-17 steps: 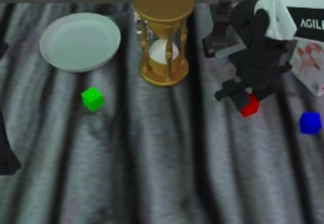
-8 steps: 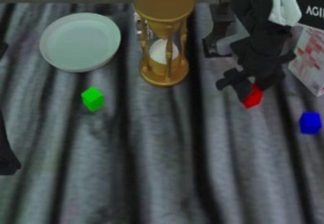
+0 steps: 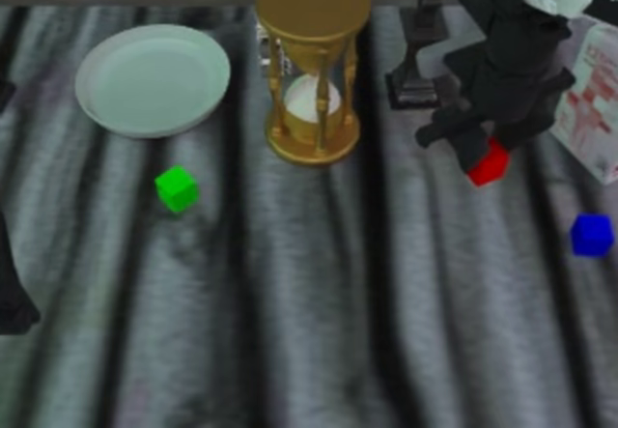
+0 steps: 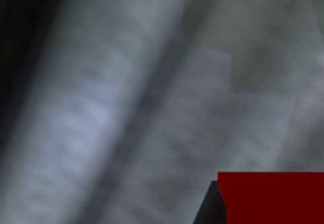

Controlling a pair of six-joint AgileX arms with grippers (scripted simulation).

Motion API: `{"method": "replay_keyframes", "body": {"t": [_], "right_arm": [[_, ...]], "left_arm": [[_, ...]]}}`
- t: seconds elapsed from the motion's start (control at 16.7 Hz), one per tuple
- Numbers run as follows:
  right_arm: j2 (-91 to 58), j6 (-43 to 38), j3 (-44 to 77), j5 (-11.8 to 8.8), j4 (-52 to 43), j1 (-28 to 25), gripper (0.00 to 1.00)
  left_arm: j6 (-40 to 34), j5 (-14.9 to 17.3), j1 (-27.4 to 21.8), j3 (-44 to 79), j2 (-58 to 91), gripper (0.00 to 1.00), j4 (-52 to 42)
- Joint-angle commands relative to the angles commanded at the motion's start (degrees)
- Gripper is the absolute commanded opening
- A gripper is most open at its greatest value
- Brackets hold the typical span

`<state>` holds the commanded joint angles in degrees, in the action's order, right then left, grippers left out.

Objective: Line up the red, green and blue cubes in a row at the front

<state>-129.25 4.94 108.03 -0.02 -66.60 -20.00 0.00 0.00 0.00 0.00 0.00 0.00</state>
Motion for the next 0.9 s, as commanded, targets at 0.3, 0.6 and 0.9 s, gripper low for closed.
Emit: {"method": "replay_keyframes", "body": {"t": [0.3,0.6,0.9], "right_arm": [[-1.2,-6.2,2.2,0.3,-1.3,-4.6,0.00],[-3.1,-26.3,6.0,0.9,-4.3,-15.9,0.00],[-4.3,-50.6,9.4,1.6,-7.3,-28.9,0.00]], "left_arm": [[0.0,0.0,0.0,0.0,0.0,1.00,0.0],[0.0,0.0,0.0,0.0,0.0,1.00,0.0],[0.0,0.0,0.0,0.0,0.0,1.00,0.0]]}}
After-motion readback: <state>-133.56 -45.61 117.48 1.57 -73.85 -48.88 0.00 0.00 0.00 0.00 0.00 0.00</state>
